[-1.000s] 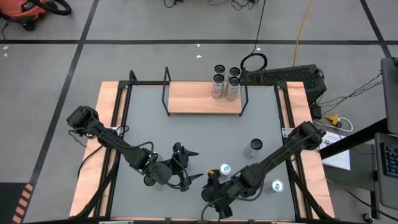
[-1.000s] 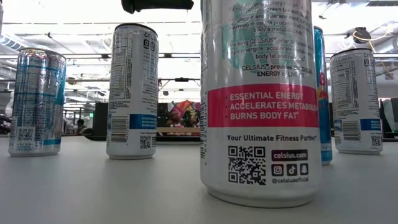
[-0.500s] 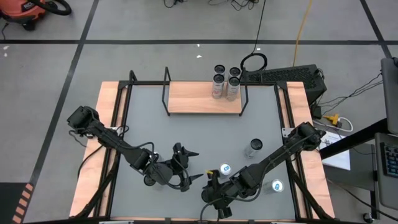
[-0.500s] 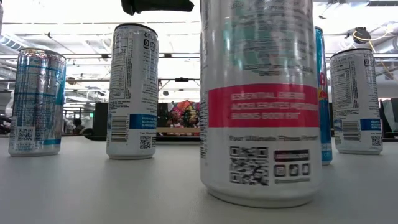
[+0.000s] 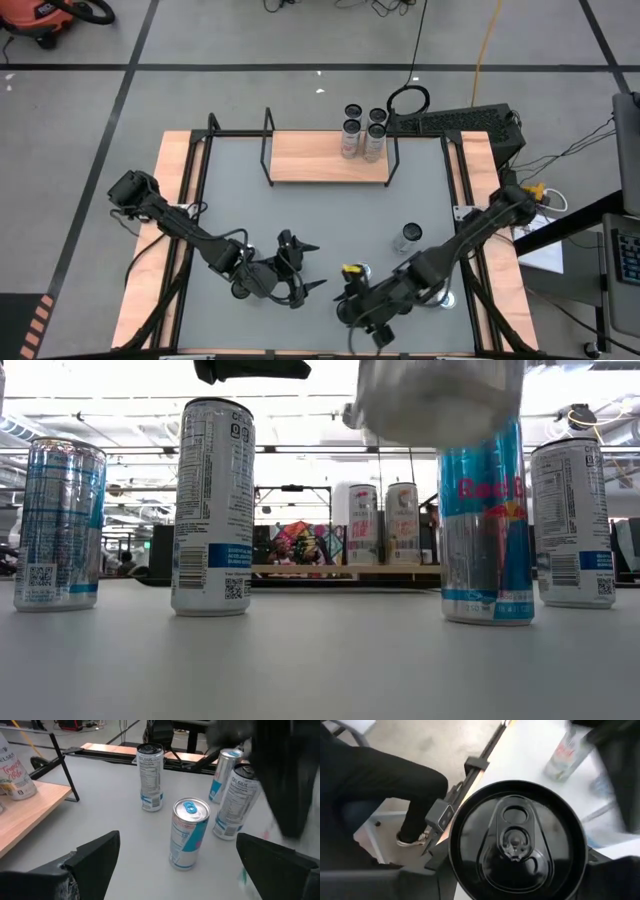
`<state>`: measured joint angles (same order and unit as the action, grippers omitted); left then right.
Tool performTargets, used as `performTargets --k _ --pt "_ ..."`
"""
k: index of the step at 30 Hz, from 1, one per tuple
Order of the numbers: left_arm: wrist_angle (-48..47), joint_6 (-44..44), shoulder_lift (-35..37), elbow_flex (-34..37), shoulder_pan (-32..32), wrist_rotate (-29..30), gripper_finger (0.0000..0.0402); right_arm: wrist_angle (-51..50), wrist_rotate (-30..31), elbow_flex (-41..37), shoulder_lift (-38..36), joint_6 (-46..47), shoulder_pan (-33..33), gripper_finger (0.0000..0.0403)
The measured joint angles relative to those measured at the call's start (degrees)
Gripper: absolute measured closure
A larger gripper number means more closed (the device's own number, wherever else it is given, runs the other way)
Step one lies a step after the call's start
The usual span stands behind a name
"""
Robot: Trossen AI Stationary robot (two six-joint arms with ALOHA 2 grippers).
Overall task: Place canned beverage on shelf
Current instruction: Put the white pink soda can on the shelf aligned with the white pink soda cans
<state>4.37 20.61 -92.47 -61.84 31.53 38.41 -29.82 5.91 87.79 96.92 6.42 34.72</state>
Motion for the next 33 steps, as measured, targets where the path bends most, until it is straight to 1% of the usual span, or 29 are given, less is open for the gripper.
performTargets --k 3,6,8,11,14,16,22,24,29,30,33 --pt "0.2 -0.1 0.5 0.0 0.0 0.0 0.0009 -2.1 0.2 0.0 -4.2 -4.0 0.0 0.0192" --pt "3.3 -2.0 0.7 0.0 0.0 -0.4 0.0009 -3.8 0.2 0.0 -7.8 -9.3 0.0 0.0191" --pt "5.7 -4.2 0.7 0.0 0.0 -3.2 0.0009 -4.3 0.2 0.0 -9.8 -13.8 0.0 0.0191" --pt "7.2 -4.9 0.7 0.0 0.0 -7.6 0.0009 -4.4 0.2 0.0 -12.4 -20.1 -0.1 0.0193" --pt "7.2 -7.0 0.7 0.0 0.0 -9.5 0.0009 -4.6 0.3 0.1 -14.2 -24.8 -0.3 0.0199" --pt "7.3 -8.7 0.7 0.0 0.0 -9.7 0.0009 -5.6 0.3 0.1 -14.6 -27.2 -0.3 0.0203" --pt "7.3 -9.4 0.7 0.0 0.0 -9.7 0.0009 -6.9 0.3 0.1 -13.8 -32.7 -0.4 0.0205" --pt "7.3 -9.5 0.7 0.0 0.0 -9.7 0.0009 -5.7 0.7 0.1 -13.2 -35.2 -0.6 0.0203" --pt "7.4 -9.6 0.7 0.0 0.0 -9.7 0.0009 -0.5 8.8 0.1 -13.4 -35.2 -0.6 0.0203" --pt "7.7 -9.9 0.7 0.0 0.0 -9.6 0.0009 -0.3 9.6 0.1 -13.6 -35.1 -0.7 0.0203" --pt "7.8 -11.2 0.7 0.0 0.0 -9.6 0.0009 -1.4 9.1 0.1 -13.7 -34.0 -0.7 0.0203"
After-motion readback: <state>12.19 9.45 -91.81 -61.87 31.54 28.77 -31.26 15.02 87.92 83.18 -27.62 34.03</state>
